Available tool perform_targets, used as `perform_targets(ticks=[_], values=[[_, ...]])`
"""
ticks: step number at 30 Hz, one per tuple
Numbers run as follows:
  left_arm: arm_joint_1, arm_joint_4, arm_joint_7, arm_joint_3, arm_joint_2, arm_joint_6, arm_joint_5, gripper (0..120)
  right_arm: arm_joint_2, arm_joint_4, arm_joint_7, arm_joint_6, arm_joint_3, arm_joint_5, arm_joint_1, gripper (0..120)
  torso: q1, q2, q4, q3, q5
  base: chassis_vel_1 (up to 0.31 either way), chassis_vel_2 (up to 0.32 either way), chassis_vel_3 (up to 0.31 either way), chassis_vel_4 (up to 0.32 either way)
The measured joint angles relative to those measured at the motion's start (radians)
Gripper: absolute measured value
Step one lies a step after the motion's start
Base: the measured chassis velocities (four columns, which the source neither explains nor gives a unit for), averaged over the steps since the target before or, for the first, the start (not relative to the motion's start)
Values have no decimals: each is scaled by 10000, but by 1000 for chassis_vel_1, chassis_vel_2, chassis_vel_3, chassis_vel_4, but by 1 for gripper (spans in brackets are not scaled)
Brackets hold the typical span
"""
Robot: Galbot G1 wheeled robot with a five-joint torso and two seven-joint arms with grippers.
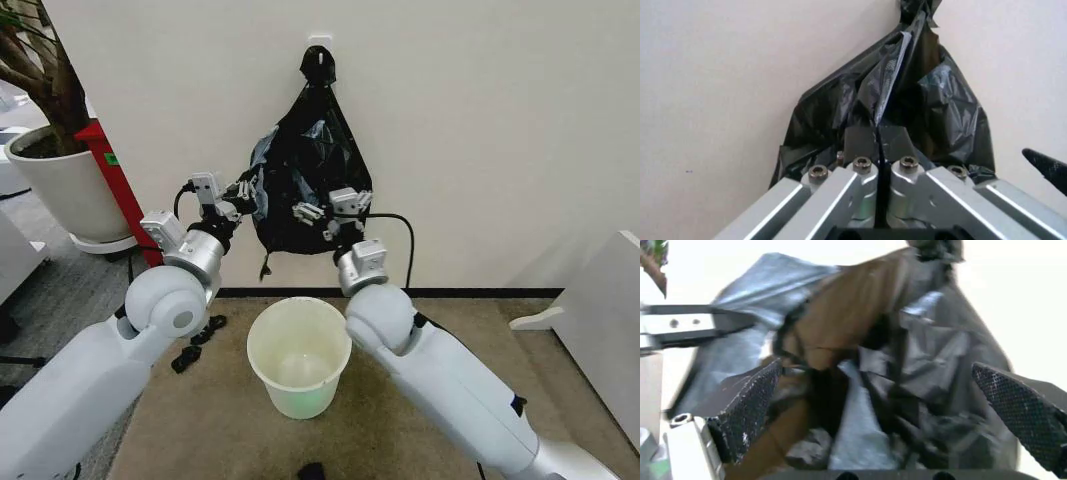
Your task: Place the garbage bag over the trash bin.
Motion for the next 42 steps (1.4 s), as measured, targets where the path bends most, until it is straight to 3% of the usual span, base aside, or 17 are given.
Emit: perform_targets(ticks=[10,22,28,31,42], values=[[-273,218,31,152,-195,-4,-1,0,160,-1224,-2,-248,-646,-410,712,100,0,0,1,0,2,0,0,0,0],[-301,267,73,184,-250,-27,-7,0,-212,-2075,-83,114,-296,-385,900,100,0,0,0,0,2,0,0,0,0],[-291,242,74,159,-203,-49,-7,0,-288,-2180,-85,220,-107,-358,938,84,0,0,0,0,2,0,0,0,0],[-242,218,75,120,-156,-67,-7,0,-397,-2179,-90,304,-78,-336,966,68,0,0,0,0,2,0,0,0,0],[-134,152,74,46,-55,-146,16,0,-471,-2000,-58,377,-12,-170,949,32,0,0,0,-1,2,0,0,0,0]])
